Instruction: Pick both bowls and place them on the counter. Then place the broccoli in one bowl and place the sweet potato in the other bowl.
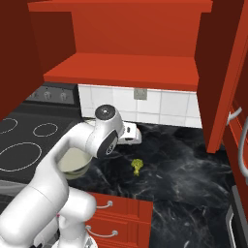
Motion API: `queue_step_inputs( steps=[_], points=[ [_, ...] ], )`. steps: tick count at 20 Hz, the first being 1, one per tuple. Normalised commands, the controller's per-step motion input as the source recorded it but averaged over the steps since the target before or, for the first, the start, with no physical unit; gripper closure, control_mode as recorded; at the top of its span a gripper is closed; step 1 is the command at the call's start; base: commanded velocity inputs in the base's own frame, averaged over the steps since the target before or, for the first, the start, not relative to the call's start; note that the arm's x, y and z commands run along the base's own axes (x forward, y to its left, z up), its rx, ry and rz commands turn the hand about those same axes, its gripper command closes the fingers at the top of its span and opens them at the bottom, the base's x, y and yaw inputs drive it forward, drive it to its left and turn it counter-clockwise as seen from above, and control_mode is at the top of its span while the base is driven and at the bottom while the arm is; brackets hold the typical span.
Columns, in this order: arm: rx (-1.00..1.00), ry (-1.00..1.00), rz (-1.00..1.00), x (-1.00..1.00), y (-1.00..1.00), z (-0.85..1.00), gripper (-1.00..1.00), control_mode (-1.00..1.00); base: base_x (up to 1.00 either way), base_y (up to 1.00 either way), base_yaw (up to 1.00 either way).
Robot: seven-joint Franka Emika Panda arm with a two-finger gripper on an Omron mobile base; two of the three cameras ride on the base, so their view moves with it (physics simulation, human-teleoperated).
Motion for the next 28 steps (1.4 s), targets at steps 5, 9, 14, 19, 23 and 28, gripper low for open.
queue_step_inputs(
  steps=[5,9,14,19,23,28],
  points=[
    [-0.05,0.03,0.02,-0.13,-0.13,-0.02,-1.00,-1.00,0.00,0.00,0.00],
    [0.00,0.04,0.01,-0.13,-0.14,0.00,-1.00,-1.00,0.00,0.00,0.00],
    [0.00,0.04,0.00,-0.07,-0.10,0.00,-1.00,-1.00,0.00,0.00,0.00],
    [0.00,0.03,0.00,0.00,-0.03,-0.01,-1.00,-1.00,0.00,0.00,0.00],
    [0.00,0.03,0.00,0.02,-0.03,-0.19,-1.00,-1.00,0.00,0.00,0.00],
    [0.00,0.00,0.00,0.11,-0.05,-0.36,-1.00,-1.00,0.00,0.00,0.00]
  ],
)
